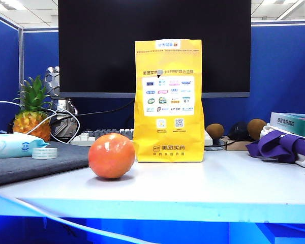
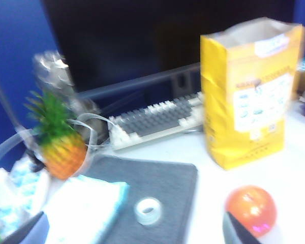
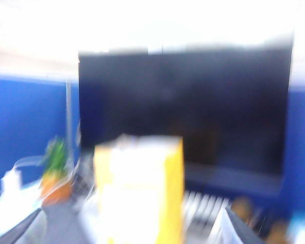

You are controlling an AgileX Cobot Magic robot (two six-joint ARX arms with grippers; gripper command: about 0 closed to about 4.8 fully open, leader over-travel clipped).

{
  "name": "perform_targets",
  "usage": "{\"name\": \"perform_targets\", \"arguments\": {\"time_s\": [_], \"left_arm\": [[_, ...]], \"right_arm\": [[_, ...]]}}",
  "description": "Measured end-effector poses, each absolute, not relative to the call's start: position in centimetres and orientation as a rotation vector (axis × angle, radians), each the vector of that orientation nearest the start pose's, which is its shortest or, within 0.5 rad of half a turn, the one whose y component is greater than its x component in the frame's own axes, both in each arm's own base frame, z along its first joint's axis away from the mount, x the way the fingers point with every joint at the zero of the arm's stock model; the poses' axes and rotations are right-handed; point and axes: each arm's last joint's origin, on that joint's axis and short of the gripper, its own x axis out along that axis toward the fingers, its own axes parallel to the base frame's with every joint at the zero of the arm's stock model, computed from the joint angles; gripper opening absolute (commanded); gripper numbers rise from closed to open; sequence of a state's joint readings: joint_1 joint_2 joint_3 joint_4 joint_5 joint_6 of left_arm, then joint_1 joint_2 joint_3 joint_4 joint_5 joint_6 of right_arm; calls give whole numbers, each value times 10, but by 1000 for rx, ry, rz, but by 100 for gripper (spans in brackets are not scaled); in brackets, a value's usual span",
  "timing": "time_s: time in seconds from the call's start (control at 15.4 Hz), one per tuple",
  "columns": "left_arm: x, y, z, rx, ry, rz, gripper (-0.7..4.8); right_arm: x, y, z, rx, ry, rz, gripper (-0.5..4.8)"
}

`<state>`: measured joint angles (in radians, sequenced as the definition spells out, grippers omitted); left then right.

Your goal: Pick up the orange and throw it into the yellow paper bag.

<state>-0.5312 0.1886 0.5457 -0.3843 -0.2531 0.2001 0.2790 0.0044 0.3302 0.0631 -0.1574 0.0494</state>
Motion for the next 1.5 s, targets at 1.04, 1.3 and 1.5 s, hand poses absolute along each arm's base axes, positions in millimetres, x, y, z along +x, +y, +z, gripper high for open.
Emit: {"name": "perform_targets", "arguments": {"time_s": [1.04,1.3,1.5], "left_arm": [[72,-34,248,6,110,-272,479],[68,-32,232,6,16,-285,479],[72,-34,211,22,25,-284,479]], "right_arm": [[84,28,206,131,-102,417,479],[84,28,206,131,-101,417,479],[84,28,205,131,-94,418,479]]}}
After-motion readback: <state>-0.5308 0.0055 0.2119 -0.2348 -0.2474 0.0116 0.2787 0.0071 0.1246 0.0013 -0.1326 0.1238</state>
